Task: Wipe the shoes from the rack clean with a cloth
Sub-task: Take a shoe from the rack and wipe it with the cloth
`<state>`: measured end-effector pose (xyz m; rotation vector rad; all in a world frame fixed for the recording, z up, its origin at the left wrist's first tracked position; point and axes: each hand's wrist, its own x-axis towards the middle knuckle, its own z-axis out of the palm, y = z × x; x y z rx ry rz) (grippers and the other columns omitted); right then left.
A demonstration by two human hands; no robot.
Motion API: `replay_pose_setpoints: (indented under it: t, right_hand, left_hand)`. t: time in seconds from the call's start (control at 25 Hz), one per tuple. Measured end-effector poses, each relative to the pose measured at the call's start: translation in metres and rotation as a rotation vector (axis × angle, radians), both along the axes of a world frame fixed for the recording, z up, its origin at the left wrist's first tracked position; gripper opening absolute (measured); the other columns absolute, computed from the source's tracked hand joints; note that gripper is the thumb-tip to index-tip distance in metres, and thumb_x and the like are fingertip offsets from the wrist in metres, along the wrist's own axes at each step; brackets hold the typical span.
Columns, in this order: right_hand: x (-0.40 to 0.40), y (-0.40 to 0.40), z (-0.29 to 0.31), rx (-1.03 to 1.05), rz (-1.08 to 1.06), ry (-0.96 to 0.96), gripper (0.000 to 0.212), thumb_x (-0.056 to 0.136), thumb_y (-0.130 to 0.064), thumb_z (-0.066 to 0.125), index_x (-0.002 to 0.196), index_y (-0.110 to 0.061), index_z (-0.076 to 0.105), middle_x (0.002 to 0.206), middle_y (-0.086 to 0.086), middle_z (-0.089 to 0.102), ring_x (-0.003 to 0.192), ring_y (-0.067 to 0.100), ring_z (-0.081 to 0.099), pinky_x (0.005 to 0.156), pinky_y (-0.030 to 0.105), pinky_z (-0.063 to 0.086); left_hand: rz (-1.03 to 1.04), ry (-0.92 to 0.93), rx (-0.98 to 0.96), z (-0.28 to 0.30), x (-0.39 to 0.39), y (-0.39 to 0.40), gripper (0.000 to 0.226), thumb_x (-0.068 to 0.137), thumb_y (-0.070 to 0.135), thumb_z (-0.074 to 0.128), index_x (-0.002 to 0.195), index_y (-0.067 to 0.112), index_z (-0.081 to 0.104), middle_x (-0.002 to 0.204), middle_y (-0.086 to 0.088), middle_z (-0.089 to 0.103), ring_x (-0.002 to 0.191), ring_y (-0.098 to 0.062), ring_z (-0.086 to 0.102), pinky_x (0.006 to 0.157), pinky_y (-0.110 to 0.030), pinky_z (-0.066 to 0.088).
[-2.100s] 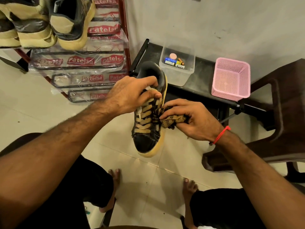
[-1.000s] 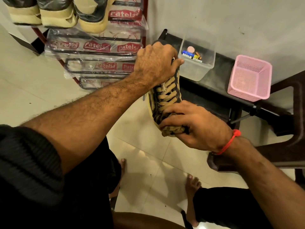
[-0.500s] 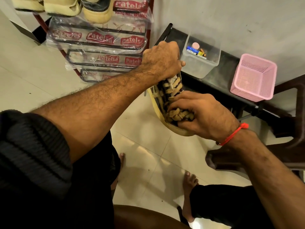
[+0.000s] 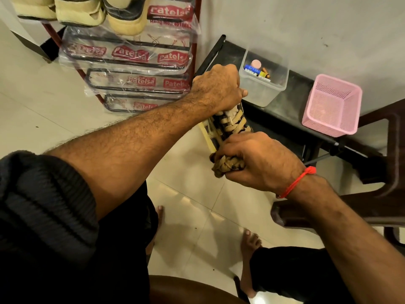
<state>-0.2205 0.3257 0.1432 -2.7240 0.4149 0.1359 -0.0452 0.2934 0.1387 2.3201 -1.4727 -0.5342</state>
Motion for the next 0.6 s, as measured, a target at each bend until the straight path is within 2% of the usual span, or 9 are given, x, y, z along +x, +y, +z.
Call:
replay_pose_setpoints:
  t: [0.08, 0.16, 0.24, 0.32, 0.36, 0.44, 0.52, 0.6]
  right_hand:
    - [-0.003, -0.001, 0.009, 0.030, -0.040, 0.023, 0.031, 0.079, -0.053, 0.065, 0.100, -0.032, 0.073, 0.102, -0.013, 0.068, 0.098, 0.013, 0.065, 0.076, 0.042, 0.059]
    - [-0.005, -0.003, 0.021, 0.131, -0.099, -0.077, 0.033, 0.072, -0.053, 0.057, 0.088, -0.029, 0.075, 0.090, -0.014, 0.070, 0.085, 0.011, 0.067, 0.070, 0.040, 0.059]
    - [-0.006, -0.006, 0.024, 0.158, -0.110, -0.261, 0.032, 0.073, -0.040, 0.058, 0.091, -0.022, 0.077, 0.093, -0.009, 0.073, 0.089, 0.012, 0.068, 0.076, 0.040, 0.058]
    - [-0.003, -0.006, 0.020, 0.032, -0.083, -0.328, 0.036, 0.077, -0.032, 0.057, 0.104, -0.018, 0.075, 0.109, -0.002, 0.072, 0.102, 0.018, 0.066, 0.088, 0.042, 0.056]
    - [-0.002, -0.005, 0.016, 0.000, -0.075, -0.295, 0.039, 0.078, -0.033, 0.056, 0.110, -0.018, 0.073, 0.114, -0.001, 0.071, 0.105, 0.020, 0.064, 0.089, 0.044, 0.055]
    - [-0.001, -0.004, 0.013, 0.023, -0.093, -0.180, 0.040, 0.080, -0.044, 0.055, 0.110, -0.024, 0.071, 0.112, -0.006, 0.069, 0.103, 0.020, 0.064, 0.081, 0.045, 0.058]
    - [-0.003, 0.000, 0.013, -0.018, -0.132, -0.049, 0.042, 0.077, -0.059, 0.052, 0.102, -0.031, 0.071, 0.100, -0.010, 0.068, 0.093, 0.017, 0.066, 0.069, 0.041, 0.060]
    - [-0.009, 0.002, 0.016, -0.058, -0.122, 0.039, 0.040, 0.074, -0.061, 0.050, 0.093, -0.032, 0.071, 0.090, -0.011, 0.068, 0.084, 0.015, 0.067, 0.065, 0.035, 0.058]
  left_hand:
    - [-0.005, 0.016, -0.003, 0.000, -0.001, 0.000, 0.041, 0.093, 0.055, 0.065, 0.117, 0.022, 0.069, 0.096, 0.002, 0.058, 0.090, -0.015, 0.059, 0.077, -0.036, 0.053]
    - [-0.011, -0.003, -0.014, 0.000, -0.003, -0.001, 0.042, 0.093, 0.056, 0.065, 0.118, 0.022, 0.070, 0.098, 0.001, 0.059, 0.090, -0.015, 0.056, 0.075, -0.036, 0.049]
    - [-0.009, -0.026, -0.031, 0.002, -0.001, -0.001, 0.045, 0.093, 0.057, 0.064, 0.121, 0.022, 0.070, 0.105, -0.002, 0.064, 0.091, -0.015, 0.055, 0.076, -0.036, 0.048]
    - [-0.020, -0.055, -0.028, 0.002, 0.000, -0.001, 0.047, 0.092, 0.058, 0.064, 0.123, 0.023, 0.068, 0.109, -0.002, 0.065, 0.092, -0.016, 0.054, 0.077, -0.036, 0.047]
    - [-0.028, -0.059, -0.014, 0.002, 0.000, -0.001, 0.047, 0.092, 0.058, 0.064, 0.122, 0.023, 0.068, 0.108, -0.001, 0.064, 0.092, -0.016, 0.054, 0.077, -0.036, 0.047]
    - [-0.026, -0.031, 0.008, 0.002, 0.001, -0.002, 0.044, 0.092, 0.057, 0.066, 0.120, 0.022, 0.070, 0.103, -0.001, 0.064, 0.092, -0.016, 0.057, 0.077, -0.037, 0.050]
    - [-0.003, 0.036, 0.002, 0.004, 0.008, -0.002, 0.041, 0.092, 0.054, 0.067, 0.115, 0.021, 0.073, 0.095, 0.002, 0.062, 0.090, -0.017, 0.062, 0.078, -0.037, 0.055]
    - [0.018, 0.060, -0.016, 0.009, 0.015, -0.003, 0.040, 0.093, 0.053, 0.067, 0.114, 0.020, 0.074, 0.095, 0.002, 0.064, 0.084, -0.015, 0.063, 0.073, -0.033, 0.056]
